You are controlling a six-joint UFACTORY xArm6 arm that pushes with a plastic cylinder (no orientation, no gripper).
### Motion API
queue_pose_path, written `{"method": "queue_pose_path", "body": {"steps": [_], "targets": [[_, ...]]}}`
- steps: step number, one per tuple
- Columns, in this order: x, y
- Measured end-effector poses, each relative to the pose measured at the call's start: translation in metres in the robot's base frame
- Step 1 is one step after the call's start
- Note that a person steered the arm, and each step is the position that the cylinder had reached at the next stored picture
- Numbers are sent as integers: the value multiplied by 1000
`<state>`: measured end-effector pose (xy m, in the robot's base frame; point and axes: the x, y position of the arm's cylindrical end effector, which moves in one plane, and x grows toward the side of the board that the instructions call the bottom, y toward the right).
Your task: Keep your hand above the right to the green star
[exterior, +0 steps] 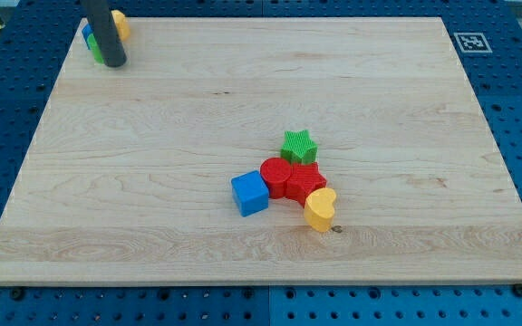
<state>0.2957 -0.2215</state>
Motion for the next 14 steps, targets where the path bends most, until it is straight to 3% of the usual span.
{"method": "queue_pose_path", "body": {"steps": [3,6,8,13,14], "targets": [[11,51],[11,63],[16,117],[16,151],[28,186]]}}
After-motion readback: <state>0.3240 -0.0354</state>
